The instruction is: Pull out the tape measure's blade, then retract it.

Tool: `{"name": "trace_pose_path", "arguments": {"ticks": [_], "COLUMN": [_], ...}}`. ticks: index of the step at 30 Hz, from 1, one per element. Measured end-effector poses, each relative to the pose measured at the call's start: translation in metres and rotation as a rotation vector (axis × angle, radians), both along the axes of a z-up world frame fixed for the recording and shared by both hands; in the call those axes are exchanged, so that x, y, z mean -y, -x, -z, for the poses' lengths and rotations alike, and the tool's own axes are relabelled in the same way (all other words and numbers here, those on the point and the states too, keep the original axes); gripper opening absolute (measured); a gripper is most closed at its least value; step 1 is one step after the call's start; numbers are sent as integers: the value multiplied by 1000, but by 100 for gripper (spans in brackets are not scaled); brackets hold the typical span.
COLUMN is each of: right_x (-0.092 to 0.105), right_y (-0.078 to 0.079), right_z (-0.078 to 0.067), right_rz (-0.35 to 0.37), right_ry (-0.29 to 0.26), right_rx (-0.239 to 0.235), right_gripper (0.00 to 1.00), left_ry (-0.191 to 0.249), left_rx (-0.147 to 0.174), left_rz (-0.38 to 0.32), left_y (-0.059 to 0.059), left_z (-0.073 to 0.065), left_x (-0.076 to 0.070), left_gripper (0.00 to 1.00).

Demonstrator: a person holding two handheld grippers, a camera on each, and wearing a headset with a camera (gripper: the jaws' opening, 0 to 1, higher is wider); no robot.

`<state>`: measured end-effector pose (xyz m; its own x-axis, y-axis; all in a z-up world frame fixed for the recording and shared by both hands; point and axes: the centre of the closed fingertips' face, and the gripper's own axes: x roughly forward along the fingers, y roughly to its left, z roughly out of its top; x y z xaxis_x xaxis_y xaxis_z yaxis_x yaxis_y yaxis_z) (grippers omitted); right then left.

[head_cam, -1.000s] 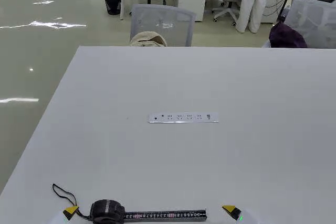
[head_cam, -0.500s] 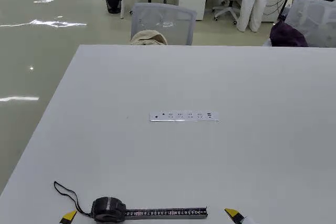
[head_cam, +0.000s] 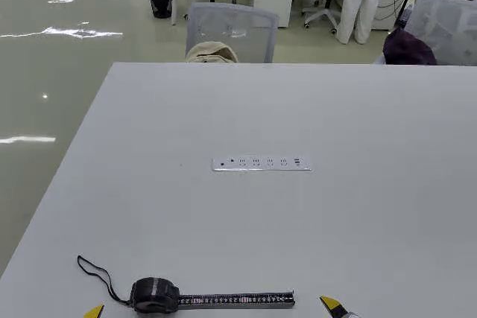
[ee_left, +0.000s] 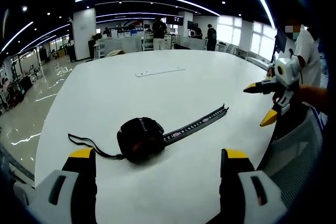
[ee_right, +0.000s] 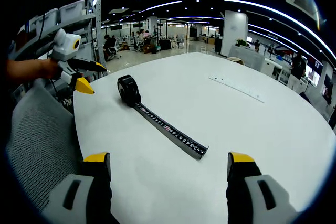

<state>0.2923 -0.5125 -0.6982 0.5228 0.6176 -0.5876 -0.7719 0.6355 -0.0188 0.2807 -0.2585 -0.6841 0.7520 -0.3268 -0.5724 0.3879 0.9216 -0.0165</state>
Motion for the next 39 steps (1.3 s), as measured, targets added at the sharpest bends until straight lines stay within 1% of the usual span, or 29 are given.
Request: {"name": "trace_pose_path", "arguments": {"ticks": [3, 6, 9, 11, 14, 18, 20, 23, 26, 30, 33, 34, 36, 39], "right_x": [-1, -3, -3, -3, -4, -5, -6, -7, -7, -6, -7, -6, -7, -10], "right_y": [2, 4, 6, 5, 7, 10, 11, 12, 12, 12, 12, 12, 12, 11], "right_z": [0, -2, -3, -3, -3, -1, -1, 0, 0, 0, 0, 1, 1, -3], "right_rz": [9, 17, 28, 38, 37, 35, 34, 31, 33, 37, 35, 35, 33, 16], "right_ry": [-8, -18, -23, -25, -24, -24, -29, -31, -36, -40, -42, -41, -45, -64], "right_rx": [2, 2, 5, 10, 5, 1, -4, -6, -7, -6, -4, -8, -5, 25], "right_gripper": [96, 100, 100, 100, 100, 100, 100, 100, 100, 100, 100, 100, 99, 98], "left_ry": [-5, -1, -4, -6, -10, -16, -16, -28, -28, -42, -36, -37, -51, -50], "left_rx": [12, 17, 25, 24, 23, 33, 30, 25, 24, 36, 50, 65, 66, 62], "left_rz": [-14, -34, -45, -54, -61, -70, -75, -85, -105, -134, -173, -181, -191, -201], "left_y": [1, 2, 4, 4, 5, 7, 7, 8, 7, 4, 1, -1, -3, -6], "left_z": [-2, -4, -5, -4, -4, -3, -2, 0, 1, 0, -1, -2, -1, 0], "left_x": [-1, -1, 0, 0, 1, 3, 4, 6, 6, 7, 6, 6, 6, 9], "left_gripper": [99, 99, 99, 99, 99, 99, 99, 99, 97, 94, 91, 89, 88, 88]}}
